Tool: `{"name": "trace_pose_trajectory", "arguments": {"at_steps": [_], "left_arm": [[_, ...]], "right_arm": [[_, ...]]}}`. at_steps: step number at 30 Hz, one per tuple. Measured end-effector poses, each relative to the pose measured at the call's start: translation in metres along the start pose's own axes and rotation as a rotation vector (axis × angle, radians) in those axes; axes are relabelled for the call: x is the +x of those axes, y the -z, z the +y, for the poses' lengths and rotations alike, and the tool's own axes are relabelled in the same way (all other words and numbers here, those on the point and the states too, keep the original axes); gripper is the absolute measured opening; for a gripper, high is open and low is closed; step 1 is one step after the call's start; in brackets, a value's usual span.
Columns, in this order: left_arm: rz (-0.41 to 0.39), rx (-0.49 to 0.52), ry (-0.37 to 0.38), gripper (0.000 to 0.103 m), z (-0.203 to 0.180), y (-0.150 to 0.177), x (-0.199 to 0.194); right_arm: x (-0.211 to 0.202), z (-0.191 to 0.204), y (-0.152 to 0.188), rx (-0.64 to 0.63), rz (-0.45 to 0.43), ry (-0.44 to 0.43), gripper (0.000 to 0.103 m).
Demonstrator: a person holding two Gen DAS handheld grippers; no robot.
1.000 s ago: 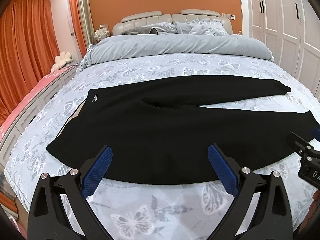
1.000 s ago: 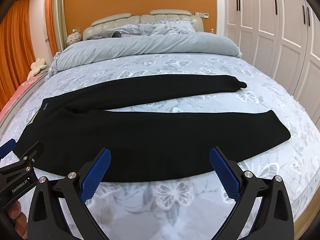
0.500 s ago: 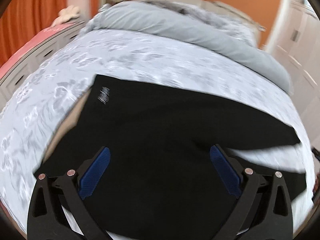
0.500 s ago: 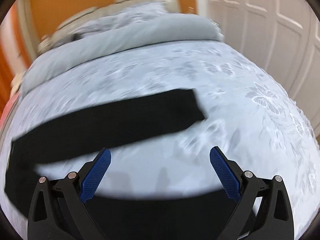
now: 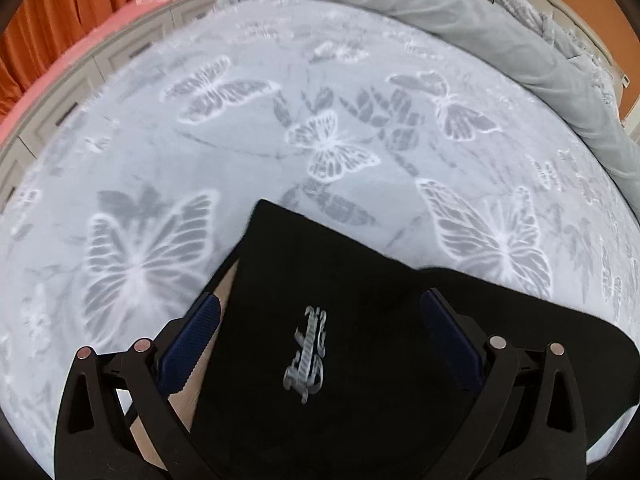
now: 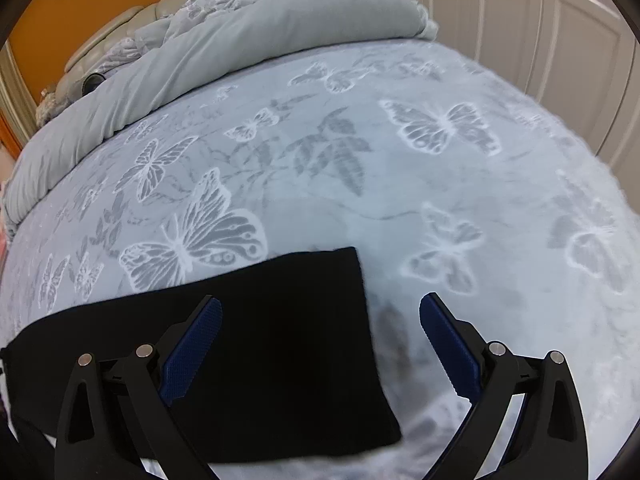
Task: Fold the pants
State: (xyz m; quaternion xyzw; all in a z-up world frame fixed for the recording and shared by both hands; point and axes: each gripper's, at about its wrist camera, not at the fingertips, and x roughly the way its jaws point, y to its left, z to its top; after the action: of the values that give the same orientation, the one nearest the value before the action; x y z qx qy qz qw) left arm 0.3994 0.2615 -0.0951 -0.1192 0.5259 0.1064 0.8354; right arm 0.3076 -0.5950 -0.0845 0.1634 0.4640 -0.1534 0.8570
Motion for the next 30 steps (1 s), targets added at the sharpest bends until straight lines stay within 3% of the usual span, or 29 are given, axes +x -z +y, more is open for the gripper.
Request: {"name": "trace_pose_trajectory", "arguments": {"at_steps": [4,6,7,8,9,10,11,13,15,20,26,30], "left_arm": [[0.005,0.005,-0.015,0.098,-0.002,-0.008,0.014],[0.007,0.008,-0.015,0.098,-0.005,-0.013,0.016],[0.005,0.005,-0.019,0.095,-0.006,-0.015,0.015],[-0.002,0.002,-0.027,0.073,-0.005,-0.018,0.015],[-0.01,0.004,-0.022,0.062,-0.005,-0.019,0.012],[-0.009,-0.006,0.024,0.039,-0.005,-0.021,0.011],[-0.006,-0.03,0.081,0.023,-0.002,-0.022,0.006],[-0.055,-0.037,0.068,0.012,-0.001,-0.02,-0.012],[-0.106,-0.02,0.074,0.011,0.0,-0.018,-0.032],[-0.236,-0.046,0.272,0.011,0.035,0.0,-0.119],[-0.292,0.011,0.408,0.011,0.085,0.07,-0.203],[-0.276,0.034,0.427,0.011,0.118,0.129,-0.225]], "right_arm": [[0.021,0.006,0.003,0.0,0.031,-0.045,0.097],[0.024,0.013,0.006,-0.016,0.024,-0.054,0.089],[0.025,0.016,0.006,-0.027,0.019,-0.048,0.07],[0.025,0.018,0.007,-0.037,0.013,-0.042,0.031],[0.022,0.018,0.008,-0.029,0.014,-0.081,0.012],[0.018,0.017,0.008,-0.003,0.01,-0.15,0.01],[0.01,0.019,0.009,-0.014,-0.02,-0.142,0.01],[-0.014,0.028,0.01,-0.063,-0.075,-0.137,0.01],[-0.041,0.03,0.011,-0.074,-0.122,-0.147,0.01],[-0.127,0.033,0.027,-0.164,-0.242,-0.195,0.01],[-0.218,0.015,0.085,-0.292,-0.339,-0.204,0.01],[-0.244,-0.017,0.144,-0.34,-0.305,-0.202,0.01]]}}
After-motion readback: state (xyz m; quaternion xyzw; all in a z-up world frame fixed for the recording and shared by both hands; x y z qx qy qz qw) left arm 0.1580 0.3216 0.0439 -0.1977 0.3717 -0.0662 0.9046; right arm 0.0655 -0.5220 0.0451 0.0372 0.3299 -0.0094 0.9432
